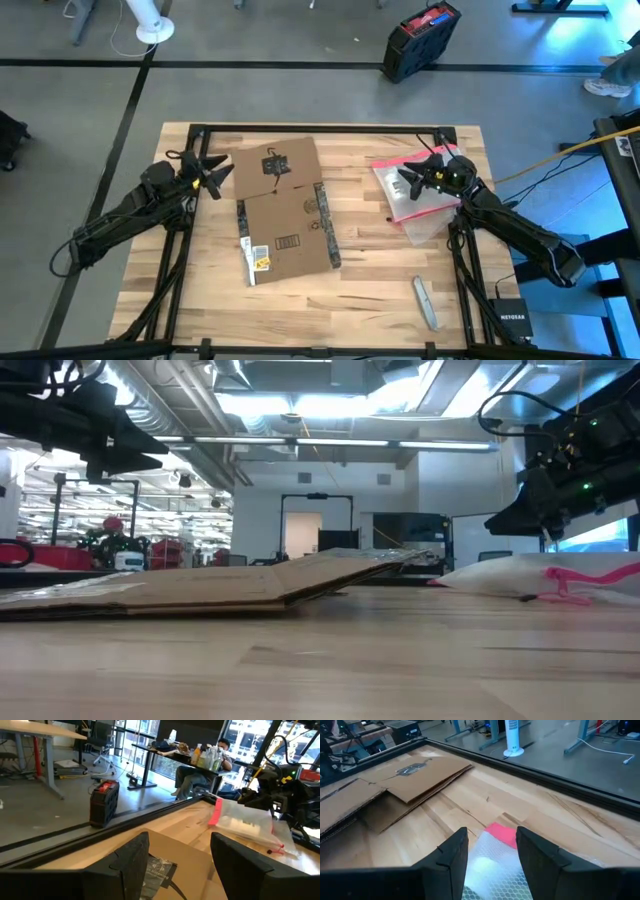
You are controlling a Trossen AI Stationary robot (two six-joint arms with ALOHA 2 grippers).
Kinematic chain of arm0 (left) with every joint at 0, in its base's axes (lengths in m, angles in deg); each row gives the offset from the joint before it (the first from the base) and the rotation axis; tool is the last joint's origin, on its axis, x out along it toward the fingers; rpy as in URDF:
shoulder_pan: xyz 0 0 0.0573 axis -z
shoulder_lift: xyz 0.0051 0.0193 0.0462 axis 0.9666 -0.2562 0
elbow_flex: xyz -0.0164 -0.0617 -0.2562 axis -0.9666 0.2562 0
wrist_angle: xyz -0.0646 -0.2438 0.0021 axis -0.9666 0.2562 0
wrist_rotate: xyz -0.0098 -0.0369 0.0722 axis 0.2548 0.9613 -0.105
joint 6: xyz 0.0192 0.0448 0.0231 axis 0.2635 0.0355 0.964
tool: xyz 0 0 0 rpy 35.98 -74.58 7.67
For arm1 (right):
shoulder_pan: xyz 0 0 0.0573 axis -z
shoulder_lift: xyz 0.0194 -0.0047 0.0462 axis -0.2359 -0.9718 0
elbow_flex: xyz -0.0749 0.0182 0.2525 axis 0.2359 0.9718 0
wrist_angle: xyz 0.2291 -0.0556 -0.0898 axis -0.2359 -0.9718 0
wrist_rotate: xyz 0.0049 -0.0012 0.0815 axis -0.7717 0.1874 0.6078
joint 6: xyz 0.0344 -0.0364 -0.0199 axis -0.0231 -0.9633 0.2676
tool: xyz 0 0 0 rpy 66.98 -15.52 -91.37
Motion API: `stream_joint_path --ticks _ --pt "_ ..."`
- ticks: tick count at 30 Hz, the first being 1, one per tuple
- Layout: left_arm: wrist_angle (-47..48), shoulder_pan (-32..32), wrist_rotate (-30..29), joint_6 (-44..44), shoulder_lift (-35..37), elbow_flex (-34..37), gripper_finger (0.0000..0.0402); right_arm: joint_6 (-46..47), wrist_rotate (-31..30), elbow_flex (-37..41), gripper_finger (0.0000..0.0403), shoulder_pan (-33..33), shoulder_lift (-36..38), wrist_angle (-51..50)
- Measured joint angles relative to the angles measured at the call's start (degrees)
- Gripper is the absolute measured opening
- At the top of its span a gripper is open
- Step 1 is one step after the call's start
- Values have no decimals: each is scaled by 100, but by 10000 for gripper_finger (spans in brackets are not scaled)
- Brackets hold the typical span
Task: Unpack boxes
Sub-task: Return to Home Position
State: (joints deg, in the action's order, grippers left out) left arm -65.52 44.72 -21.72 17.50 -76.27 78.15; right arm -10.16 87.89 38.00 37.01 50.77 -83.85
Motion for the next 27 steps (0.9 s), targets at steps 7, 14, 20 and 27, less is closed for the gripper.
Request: stream_joint_path --ticks 7,14,20,27 --pt "100 2 0 -106 0 -4 205 -5 -1 0 160 0 0 0" --pt "587 2 1 -134 0 -4 205 -6 0 2 160 0 0 -2" --pt "1130 2 2 -134 0 -4 205 -6 0 2 160 0 0 0" --pt "1897 2 2 -134 0 -4 205 -6 0 2 160 0 0 -1"
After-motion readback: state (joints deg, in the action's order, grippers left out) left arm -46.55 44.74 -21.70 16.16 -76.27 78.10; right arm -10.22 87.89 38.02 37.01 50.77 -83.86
